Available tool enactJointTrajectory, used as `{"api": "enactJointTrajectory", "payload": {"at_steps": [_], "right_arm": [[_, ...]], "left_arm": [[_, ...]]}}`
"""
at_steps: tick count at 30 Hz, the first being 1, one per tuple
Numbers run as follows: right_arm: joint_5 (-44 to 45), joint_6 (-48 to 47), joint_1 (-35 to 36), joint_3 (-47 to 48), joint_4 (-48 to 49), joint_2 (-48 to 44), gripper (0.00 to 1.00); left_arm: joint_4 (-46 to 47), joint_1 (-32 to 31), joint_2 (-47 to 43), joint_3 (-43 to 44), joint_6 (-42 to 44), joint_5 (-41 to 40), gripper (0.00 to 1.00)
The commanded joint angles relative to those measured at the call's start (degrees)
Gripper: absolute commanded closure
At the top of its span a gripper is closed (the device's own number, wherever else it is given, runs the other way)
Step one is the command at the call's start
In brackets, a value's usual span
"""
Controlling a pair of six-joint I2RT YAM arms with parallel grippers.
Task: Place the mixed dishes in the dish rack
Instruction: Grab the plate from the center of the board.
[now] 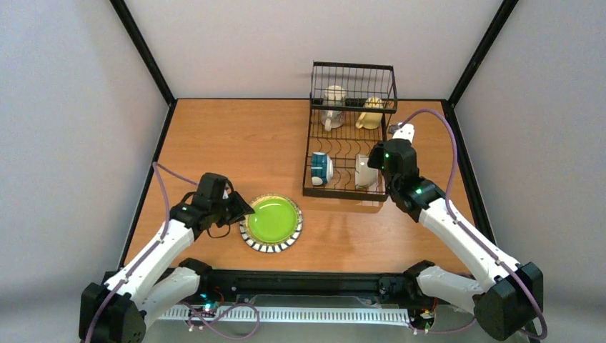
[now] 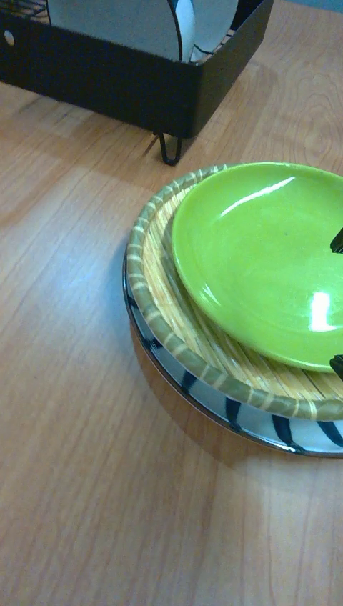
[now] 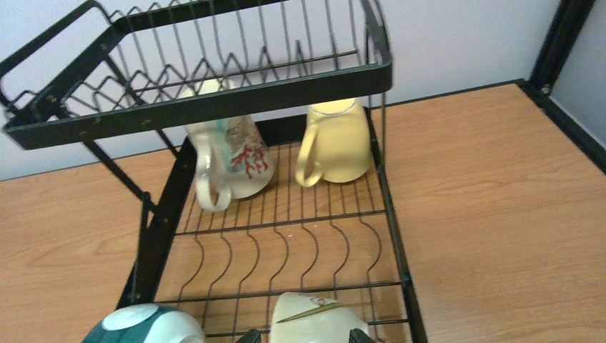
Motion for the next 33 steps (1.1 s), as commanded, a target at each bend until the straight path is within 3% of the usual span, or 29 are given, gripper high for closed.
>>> {"api": "enactJointTrajectory", "payload": {"at_steps": [1,5,10,18,33], "right_arm": [[-3.28,0.56,2.24,-0.59,0.32,0.31,0.3],[-5.53,-1.32,7.29,0.86,-0.06,3.74,0.35],[-0.47,-1.77,18.82,2.47,-2.12,9.43,0.46],[0.97,0.65,27.15,2.48,-3.45,15.56,0.77],[-1.2,2.48,33.64,1.88,1.57,26.42,0.9]], "left_arm": [[-1.7,0.19,-1.63,-1.37,-4.14,-1.03,0.2],[-1.23,0.24,-1.65,-2.18,-5.15,-0.96,0.2],[-1.02,0.24,-1.74,-2.95,-5.32,-1.3,0.2],[0.36,0.23,-2.01,-4.16,-5.73,-1.69,0.2],[4.27,0.24,-1.27,-5.95,-6.26,-0.55,0.19]]}}
